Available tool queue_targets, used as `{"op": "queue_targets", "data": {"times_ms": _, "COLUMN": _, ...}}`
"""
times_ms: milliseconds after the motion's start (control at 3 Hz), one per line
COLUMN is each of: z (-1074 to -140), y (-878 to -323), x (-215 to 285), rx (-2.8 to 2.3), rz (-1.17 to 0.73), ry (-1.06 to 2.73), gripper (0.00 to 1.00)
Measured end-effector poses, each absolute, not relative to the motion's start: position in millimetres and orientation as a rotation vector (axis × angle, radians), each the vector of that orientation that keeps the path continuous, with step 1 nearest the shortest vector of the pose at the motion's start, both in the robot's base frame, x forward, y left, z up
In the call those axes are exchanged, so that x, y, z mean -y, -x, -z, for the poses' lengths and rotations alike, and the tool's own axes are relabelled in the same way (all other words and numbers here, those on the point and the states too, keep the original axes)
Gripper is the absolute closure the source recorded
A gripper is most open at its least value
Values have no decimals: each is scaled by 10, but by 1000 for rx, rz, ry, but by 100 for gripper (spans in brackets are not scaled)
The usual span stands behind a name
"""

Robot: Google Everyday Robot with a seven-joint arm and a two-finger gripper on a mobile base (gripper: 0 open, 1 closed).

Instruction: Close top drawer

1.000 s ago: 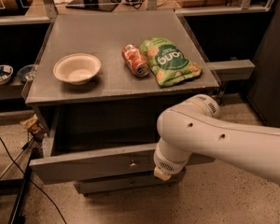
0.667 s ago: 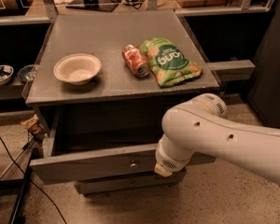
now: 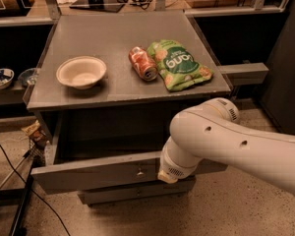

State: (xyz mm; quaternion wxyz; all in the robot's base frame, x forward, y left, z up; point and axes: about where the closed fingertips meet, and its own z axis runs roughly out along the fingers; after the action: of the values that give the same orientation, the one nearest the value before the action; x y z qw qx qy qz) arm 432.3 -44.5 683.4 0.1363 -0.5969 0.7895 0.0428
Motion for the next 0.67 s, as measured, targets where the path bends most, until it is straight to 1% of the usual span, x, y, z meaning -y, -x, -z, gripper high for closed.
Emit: {"op": "queue_targets", "data": {"times_ms": 667, "z": -6610, "y": -4259, "x": 275, "rx": -2272, "rz": -120, "ry": 1811, "gripper": 100}}
